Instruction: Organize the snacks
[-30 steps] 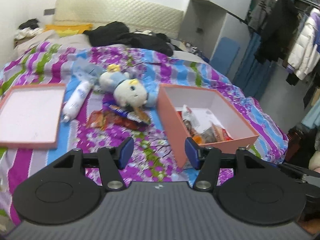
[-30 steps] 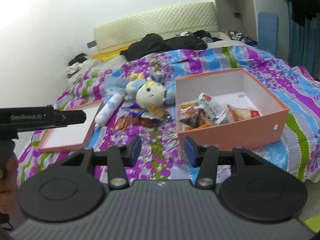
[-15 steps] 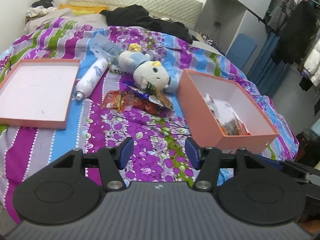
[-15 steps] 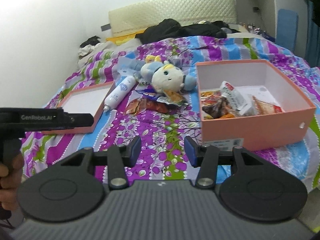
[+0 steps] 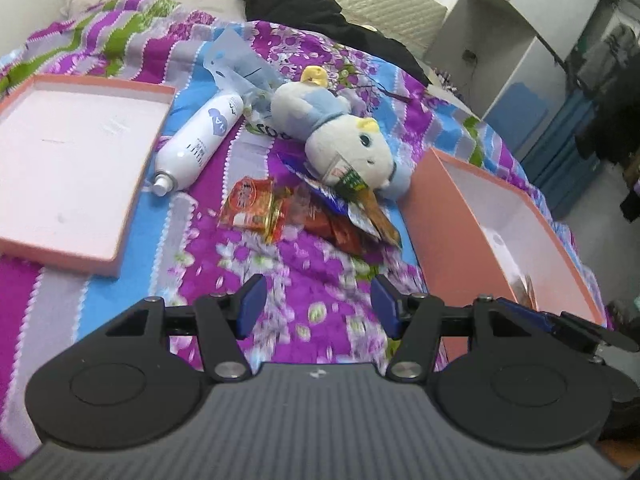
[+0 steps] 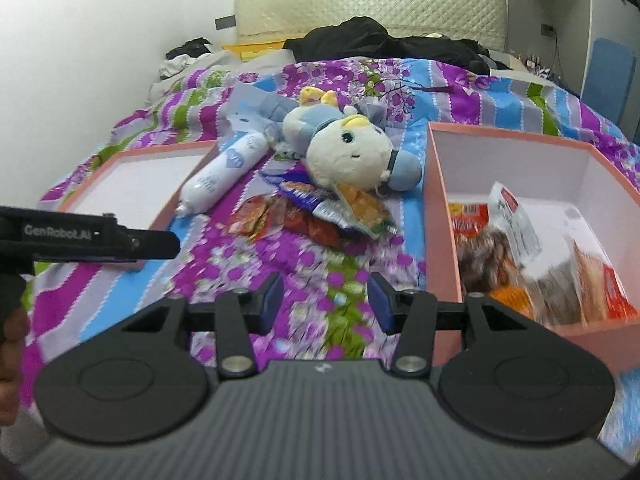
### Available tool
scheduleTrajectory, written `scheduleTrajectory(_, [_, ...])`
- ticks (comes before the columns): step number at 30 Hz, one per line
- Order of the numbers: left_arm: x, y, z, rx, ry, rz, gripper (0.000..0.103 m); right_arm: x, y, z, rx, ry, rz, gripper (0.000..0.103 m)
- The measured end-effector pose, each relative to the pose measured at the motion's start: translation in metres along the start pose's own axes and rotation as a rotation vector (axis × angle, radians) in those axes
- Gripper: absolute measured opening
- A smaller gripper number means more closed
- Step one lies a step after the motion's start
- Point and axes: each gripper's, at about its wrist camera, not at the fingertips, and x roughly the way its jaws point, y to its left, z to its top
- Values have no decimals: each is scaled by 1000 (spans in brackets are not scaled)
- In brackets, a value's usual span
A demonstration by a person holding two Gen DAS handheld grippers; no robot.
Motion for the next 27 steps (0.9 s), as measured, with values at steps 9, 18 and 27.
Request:
scheduleTrajectory(9, [97,32,42,-86,-35,-55,63,83,-3,28,-31,-35,-59,49])
scheduleTrajectory(18, [165,43,73,-119,-37,-135,59,149,0,39,-67,-21,-105,48])
scheduleTrajectory(27, [199,34,77,-103,7,-180,29,170,-6,39,-46,0,-82,20])
